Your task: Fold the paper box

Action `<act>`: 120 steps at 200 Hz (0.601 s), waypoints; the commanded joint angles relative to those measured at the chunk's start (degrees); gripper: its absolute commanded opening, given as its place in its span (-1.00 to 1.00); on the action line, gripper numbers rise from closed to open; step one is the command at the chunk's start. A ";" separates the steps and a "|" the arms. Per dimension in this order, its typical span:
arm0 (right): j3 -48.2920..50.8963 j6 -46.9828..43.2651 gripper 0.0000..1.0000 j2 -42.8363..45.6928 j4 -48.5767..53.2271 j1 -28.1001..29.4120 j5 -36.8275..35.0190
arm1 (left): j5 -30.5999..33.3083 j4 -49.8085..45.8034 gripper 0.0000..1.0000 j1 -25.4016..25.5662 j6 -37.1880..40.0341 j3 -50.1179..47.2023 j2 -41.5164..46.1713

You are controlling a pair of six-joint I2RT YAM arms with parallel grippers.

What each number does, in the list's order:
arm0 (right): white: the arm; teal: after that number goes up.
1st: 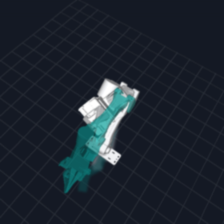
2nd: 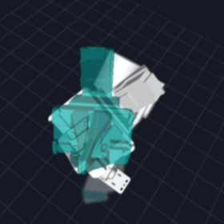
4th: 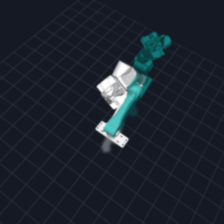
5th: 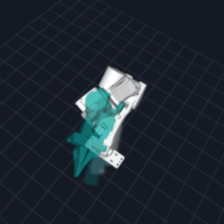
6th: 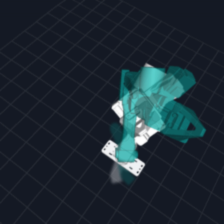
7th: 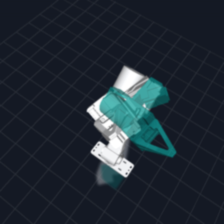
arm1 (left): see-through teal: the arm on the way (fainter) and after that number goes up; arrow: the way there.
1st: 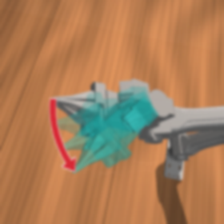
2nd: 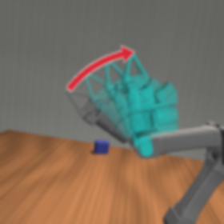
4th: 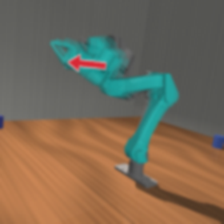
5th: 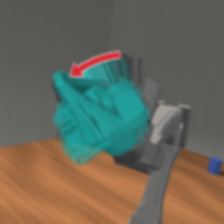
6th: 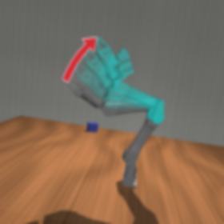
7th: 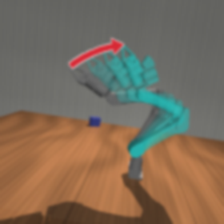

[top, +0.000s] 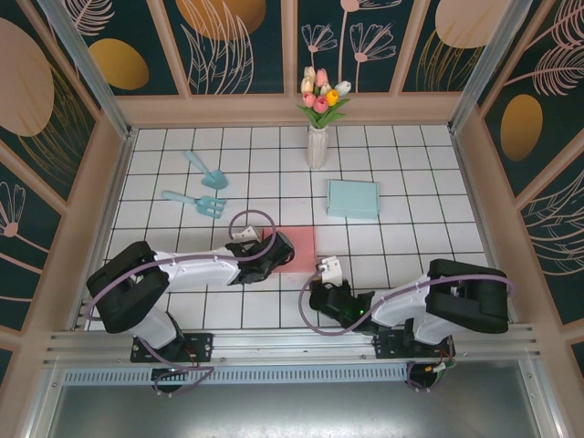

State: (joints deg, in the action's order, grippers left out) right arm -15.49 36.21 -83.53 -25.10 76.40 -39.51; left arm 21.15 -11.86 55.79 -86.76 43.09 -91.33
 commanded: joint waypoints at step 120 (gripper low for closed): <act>-14.82 14.52 -0.36 9.56 32.47 5.94 -1.66 | -3.57 -12.88 0.48 -1.15 2.43 -4.24 -7.99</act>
State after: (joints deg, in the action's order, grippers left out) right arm -26.98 46.89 -74.81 -1.23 81.87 -40.07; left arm 21.96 -10.70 55.61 -86.63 43.83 -92.75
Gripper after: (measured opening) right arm 0.318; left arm 0.739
